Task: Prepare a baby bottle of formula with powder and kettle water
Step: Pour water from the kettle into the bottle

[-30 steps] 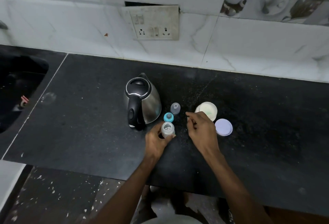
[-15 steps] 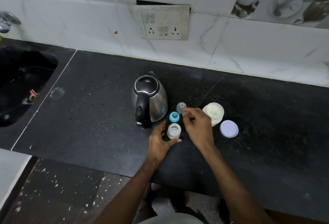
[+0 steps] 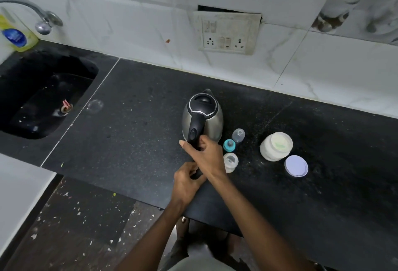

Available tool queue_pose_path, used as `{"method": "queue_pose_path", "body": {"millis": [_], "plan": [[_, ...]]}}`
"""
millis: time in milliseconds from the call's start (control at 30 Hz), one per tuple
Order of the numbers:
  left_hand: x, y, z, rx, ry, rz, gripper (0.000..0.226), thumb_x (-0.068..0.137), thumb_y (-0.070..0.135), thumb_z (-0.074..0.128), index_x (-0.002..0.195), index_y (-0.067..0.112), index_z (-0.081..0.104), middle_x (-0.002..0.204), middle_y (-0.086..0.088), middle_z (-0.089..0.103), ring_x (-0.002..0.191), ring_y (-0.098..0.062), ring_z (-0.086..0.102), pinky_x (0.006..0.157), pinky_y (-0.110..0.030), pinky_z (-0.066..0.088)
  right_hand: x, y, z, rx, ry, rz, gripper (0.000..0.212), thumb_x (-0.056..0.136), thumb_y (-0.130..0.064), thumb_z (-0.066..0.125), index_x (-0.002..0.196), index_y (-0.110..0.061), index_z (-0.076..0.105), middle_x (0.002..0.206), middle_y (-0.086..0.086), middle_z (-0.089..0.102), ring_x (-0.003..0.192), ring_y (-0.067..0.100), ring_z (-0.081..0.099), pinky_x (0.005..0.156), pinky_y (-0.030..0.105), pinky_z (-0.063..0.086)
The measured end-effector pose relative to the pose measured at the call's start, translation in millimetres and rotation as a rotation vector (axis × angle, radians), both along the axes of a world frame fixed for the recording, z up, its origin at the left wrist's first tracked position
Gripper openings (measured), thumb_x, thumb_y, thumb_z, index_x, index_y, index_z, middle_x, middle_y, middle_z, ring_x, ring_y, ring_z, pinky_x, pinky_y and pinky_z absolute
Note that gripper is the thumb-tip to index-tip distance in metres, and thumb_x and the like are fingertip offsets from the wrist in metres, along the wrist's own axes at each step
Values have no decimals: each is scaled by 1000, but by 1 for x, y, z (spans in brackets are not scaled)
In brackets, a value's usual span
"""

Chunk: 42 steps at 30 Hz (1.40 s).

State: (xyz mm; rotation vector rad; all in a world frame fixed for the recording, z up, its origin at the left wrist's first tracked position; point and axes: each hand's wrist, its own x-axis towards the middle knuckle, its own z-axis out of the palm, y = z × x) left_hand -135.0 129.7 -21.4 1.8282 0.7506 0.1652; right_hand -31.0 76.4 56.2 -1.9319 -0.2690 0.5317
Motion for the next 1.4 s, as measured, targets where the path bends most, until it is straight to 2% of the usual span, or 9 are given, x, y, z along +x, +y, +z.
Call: {"method": "queue_pose_path", "body": {"millis": [67,167,233,467,700,900,1100,1267,1400], "plan": [[-8,8,-1,17,1,15,29,83,26,88,107,23,71,103,7,77,98,-3,73,93,-30,60,-3,8,-7,22,-26,-44,35,84,-47,79,71,-20,60,60,-16,65,60,1,61,61,20,47],[-20,24,-6,28,17,15,28,83,25,89,105,26,73,102,9,78,97,-3,74,92,-27,60,-9,22,-19,131,7,-74,23,88,-35,68,86,-12,66,76,-2,73,74,11,68,74,31,53],[-27,35,-10,19,47,21,30,82,27,89,108,20,76,102,8,79,98,-4,75,93,-26,60,-14,32,-22,205,47,-137,17,89,-21,63,82,-5,60,68,1,65,64,14,60,67,38,50],[-40,69,-12,32,128,-29,29,82,8,88,109,11,76,92,12,73,89,2,69,79,-5,51,-15,65,-20,257,6,-545,46,84,-9,73,50,-22,46,45,-13,45,49,4,40,55,32,40],[-35,97,-16,56,119,-78,20,88,3,82,107,6,77,92,-3,77,84,-7,72,79,-10,56,-14,69,-23,307,-69,-599,39,70,-26,69,45,-23,39,46,-10,36,50,12,36,49,38,36],[-23,111,-11,101,91,-143,14,94,1,74,106,7,77,89,3,77,84,-6,71,79,-6,52,-10,66,-22,278,-101,-609,52,76,-5,72,44,-24,35,46,-8,35,49,11,34,51,33,34],[-11,119,0,77,30,-141,27,98,0,66,121,11,72,91,0,76,86,-14,73,85,-29,61,-4,55,-10,211,-154,-569,42,70,-25,67,46,-22,33,48,-5,28,49,13,30,47,36,30],[5,134,18,49,-63,-21,32,98,1,66,126,15,67,98,-1,74,85,-3,69,83,-23,59,-12,36,0,192,-171,-491,44,71,-21,67,47,-22,30,46,-4,30,46,14,32,45,34,29],[24,145,36,39,-133,92,25,98,4,69,122,11,70,98,0,75,83,1,68,79,-11,54,-22,18,7,236,-112,-453,49,73,-29,72,54,-3,36,48,5,34,48,19,34,42,46,35]]}}
